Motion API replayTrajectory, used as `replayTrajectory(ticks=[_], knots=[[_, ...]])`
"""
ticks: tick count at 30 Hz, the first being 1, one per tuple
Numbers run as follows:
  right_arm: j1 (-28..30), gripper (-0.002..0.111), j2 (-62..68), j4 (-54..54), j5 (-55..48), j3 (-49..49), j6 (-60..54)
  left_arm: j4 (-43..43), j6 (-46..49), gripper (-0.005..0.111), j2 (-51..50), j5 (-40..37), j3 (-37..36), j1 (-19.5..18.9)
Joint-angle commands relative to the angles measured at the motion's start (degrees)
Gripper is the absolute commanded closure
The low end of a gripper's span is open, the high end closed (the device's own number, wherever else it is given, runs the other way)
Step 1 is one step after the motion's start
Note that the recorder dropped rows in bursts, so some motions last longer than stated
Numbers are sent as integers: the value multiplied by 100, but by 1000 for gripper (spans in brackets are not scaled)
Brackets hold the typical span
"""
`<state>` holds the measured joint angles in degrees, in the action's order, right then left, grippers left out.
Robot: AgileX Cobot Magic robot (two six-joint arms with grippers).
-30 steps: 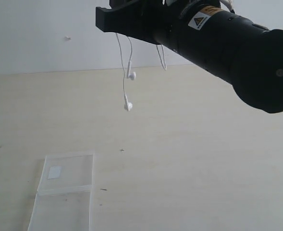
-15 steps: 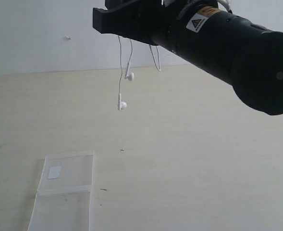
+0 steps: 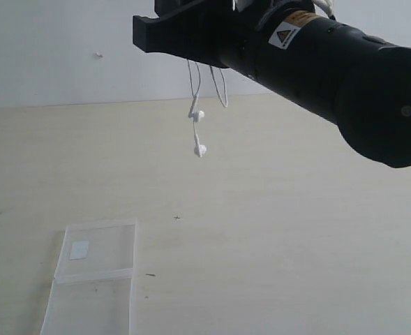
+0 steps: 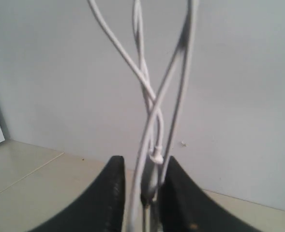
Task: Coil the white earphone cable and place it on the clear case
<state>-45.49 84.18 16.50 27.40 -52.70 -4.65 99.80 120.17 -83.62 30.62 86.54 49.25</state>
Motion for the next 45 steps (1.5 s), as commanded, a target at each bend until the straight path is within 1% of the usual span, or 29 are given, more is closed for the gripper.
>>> replayTrajectory(ticks=[1,3,6,9,12,16,21,25,28,31,35,38,41,45], knots=[[15,108,12,59,-26,-33,-52,15,-46,107,125,-33,9,137],[15,108,12,59,-1,-33,-65,15,-46,107,201,-21,9,221],[15,108,12,96,42,-33,-65,15,-46,107,264,8,9,232],[15,108,12,94,83,-33,-115,15,-62,107,300,251,9,302],[15,108,12,94,99,-33,-303,15,-62,107,334,517,9,481],[15,108,12,148,125,-33,-420,15,-47,107,393,1112,9,828],[15,108,2,158,292,-33,-446,15,2,107,393,2229,-97,1398],[15,108,-32,341,340,-33,-740,15,2,107,393,2724,-383,1675],[15,108,-31,739,409,-33,-1214,15,2,107,393,3019,-635,1905],[15,108,-31,754,407,-33,-1341,15,-37,107,393,3290,-807,2126],[15,108,-31,754,420,-33,-1561,15,-63,107,393,3876,-978,2486],[15,108,-43,763,442,-33,-1724,15,-147,107,393,3935,-1165,2754],[15,108,-73,763,442,-33,-1947,15,-461,107,424,3935,-1467,2941],[15,108,-160,781,474,-33,-2349,15,-1044,107,424,3935,-1851,3073]])
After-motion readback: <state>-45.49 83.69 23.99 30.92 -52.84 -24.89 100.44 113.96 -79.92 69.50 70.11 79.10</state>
